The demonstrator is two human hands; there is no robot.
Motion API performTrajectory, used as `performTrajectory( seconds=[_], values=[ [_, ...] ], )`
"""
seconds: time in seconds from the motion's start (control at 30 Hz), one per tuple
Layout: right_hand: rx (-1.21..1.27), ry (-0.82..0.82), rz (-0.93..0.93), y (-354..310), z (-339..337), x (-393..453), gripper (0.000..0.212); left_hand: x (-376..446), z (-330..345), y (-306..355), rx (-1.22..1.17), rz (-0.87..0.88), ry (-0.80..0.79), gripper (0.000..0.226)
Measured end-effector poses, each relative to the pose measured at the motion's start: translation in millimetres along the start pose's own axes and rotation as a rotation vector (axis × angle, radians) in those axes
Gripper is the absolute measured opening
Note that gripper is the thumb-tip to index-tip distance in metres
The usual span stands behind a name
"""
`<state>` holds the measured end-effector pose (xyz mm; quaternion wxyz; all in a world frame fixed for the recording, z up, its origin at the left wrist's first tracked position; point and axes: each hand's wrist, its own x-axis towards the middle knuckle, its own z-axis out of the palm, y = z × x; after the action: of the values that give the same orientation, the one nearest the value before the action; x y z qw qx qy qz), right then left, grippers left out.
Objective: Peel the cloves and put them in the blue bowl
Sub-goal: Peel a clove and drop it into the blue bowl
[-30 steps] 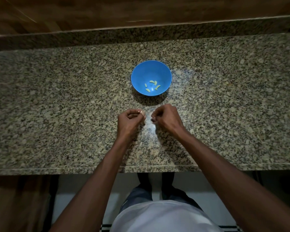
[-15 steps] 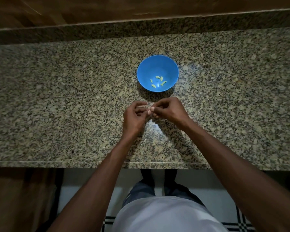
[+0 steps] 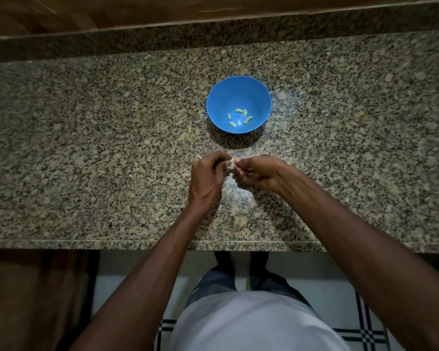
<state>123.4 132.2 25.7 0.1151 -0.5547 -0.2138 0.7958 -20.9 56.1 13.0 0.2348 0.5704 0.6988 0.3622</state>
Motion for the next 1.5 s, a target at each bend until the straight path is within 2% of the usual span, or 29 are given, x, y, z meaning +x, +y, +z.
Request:
performTrajectory(
  seconds=[0.13,0.27,0.4,0.5,0.63,0.73,0.83,1.03,1.13,1.33,1.43,1.5],
  values=[
    [-0.215,0.062,-0.118,7.5,-2.2,2.3,0.019,1.5,-2.3,-6.6,0.189,0.181,-0.040,0.012],
    [-0.459,0.149,-0.340,15.9,-2.7,5.2,0.025,4.8,-6.2,-7.2,0.260,0.206,-0.094,0.013],
    [-0.491,0.149,-0.422,14.5,-6.4,1.6,0.018,14.7,-12.1,-4.2,0.215,0.158,-0.154,0.017],
    [-0.498,0.122,-0.483,9.6,-9.7,1.2,0.015,14.0,-12.0,-3.9,0.134,0.057,-0.201,0.018],
    [-0.412,0.030,-0.459,7.1,-14.3,-2.0,0.017,9.0,-9.6,-9.8,-0.102,-0.186,-0.159,0.011],
    [-0.327,-0.027,-0.423,10.8,-18.7,-5.2,0.020,5.8,-12.0,-10.5,-0.222,-0.266,-0.163,0.016],
    [-0.300,-0.047,-0.389,15.1,-22.6,-6.2,0.020,2.9,-13.8,-11.0,-0.241,-0.331,-0.152,0.016],
    [-0.422,-0.020,-0.452,20.4,-28.0,-5.8,0.019,-1.7,-10.4,-7.5,-0.176,-0.307,-0.148,0.014],
    [-0.489,-0.008,-0.505,20.0,-28.9,-6.2,0.011,-4.6,-8.2,-4.1,-0.142,-0.287,-0.127,0.024],
    [-0.628,0.071,-0.574,19.2,-26.2,-2.7,0.010,-8.1,-6.5,-0.8,-0.383,-0.348,-0.176,0.028],
    [-0.570,0.106,-0.601,24.8,-22.5,-1.7,0.012,-9.9,-3.0,-1.6,-0.438,-0.391,-0.135,0.027],
    [-0.426,0.114,-0.578,33.2,-18.4,-2.6,0.013,-10.5,-0.4,-1.8,-0.453,-0.403,-0.096,0.025]
  ],
)
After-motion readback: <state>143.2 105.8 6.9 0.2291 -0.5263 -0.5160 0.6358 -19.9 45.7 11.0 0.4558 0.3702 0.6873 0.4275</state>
